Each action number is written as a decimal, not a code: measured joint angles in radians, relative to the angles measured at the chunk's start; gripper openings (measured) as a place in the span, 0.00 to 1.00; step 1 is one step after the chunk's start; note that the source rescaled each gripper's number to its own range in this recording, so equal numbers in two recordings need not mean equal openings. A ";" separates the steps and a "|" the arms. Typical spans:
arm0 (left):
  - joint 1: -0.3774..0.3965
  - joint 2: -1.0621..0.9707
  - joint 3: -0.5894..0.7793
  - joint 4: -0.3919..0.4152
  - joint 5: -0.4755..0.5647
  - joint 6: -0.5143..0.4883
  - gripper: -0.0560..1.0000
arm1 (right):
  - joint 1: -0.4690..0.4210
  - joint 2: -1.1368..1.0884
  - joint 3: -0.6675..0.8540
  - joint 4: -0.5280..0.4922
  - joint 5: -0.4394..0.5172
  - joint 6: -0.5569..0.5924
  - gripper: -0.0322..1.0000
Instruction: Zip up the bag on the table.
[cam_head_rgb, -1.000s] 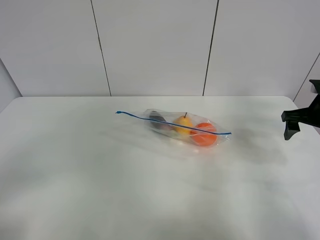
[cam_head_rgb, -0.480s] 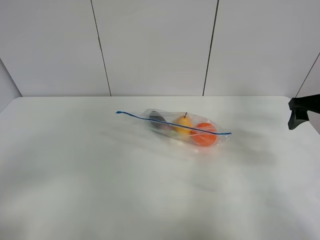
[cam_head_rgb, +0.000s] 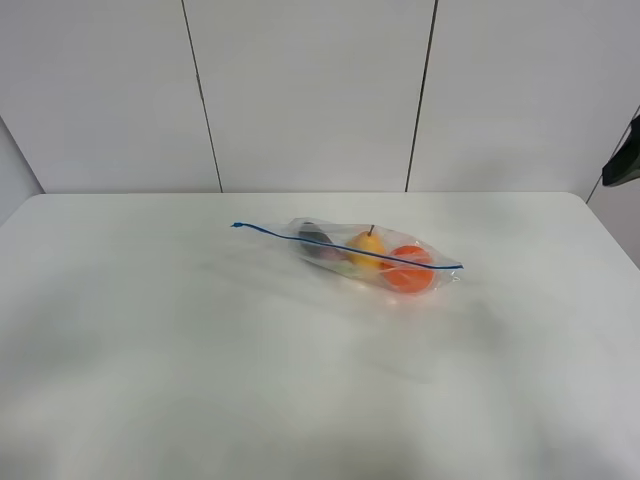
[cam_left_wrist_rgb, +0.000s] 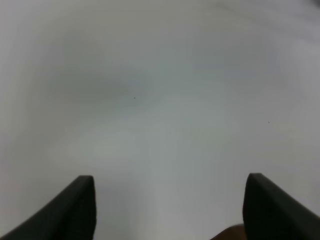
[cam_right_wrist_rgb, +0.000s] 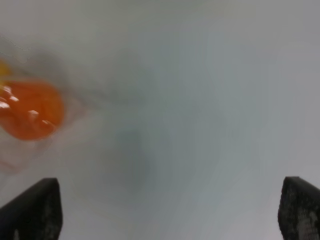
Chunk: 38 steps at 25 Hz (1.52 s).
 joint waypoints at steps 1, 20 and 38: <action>0.000 0.000 0.000 0.000 0.000 0.000 1.00 | 0.000 -0.041 0.000 0.007 0.000 -0.002 1.00; 0.000 0.000 0.000 0.001 0.000 0.000 1.00 | 0.144 -0.584 0.003 -0.038 0.177 0.005 1.00; 0.000 0.000 0.000 0.001 0.000 0.000 1.00 | 0.144 -0.921 0.037 -0.043 0.256 0.072 0.96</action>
